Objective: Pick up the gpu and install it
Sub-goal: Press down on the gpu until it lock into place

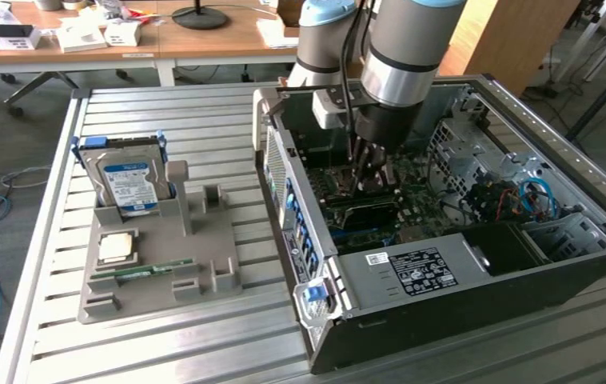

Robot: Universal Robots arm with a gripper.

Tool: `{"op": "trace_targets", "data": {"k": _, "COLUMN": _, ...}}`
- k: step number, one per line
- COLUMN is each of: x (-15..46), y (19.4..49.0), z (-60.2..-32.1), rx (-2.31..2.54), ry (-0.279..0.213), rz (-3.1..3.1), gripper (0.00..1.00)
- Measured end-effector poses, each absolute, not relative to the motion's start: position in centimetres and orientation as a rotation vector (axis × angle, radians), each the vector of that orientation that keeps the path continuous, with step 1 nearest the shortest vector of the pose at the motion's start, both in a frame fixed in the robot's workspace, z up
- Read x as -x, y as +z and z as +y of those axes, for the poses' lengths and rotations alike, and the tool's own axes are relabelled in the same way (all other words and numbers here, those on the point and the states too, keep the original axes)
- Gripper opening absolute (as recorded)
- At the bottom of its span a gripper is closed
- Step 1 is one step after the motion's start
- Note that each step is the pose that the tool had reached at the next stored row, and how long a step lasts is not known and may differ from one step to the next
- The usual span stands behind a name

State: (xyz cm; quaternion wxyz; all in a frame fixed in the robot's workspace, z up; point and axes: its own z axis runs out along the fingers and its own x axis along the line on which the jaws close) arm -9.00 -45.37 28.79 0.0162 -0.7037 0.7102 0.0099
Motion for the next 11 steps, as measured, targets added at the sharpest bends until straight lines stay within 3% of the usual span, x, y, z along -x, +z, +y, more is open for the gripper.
{"op": "trace_targets", "data": {"k": 11, "x": 9.0, "y": 29.59, "z": -45.37, "rx": 2.188, "ry": 0.031, "rz": 2.208, "gripper": 0.11}}
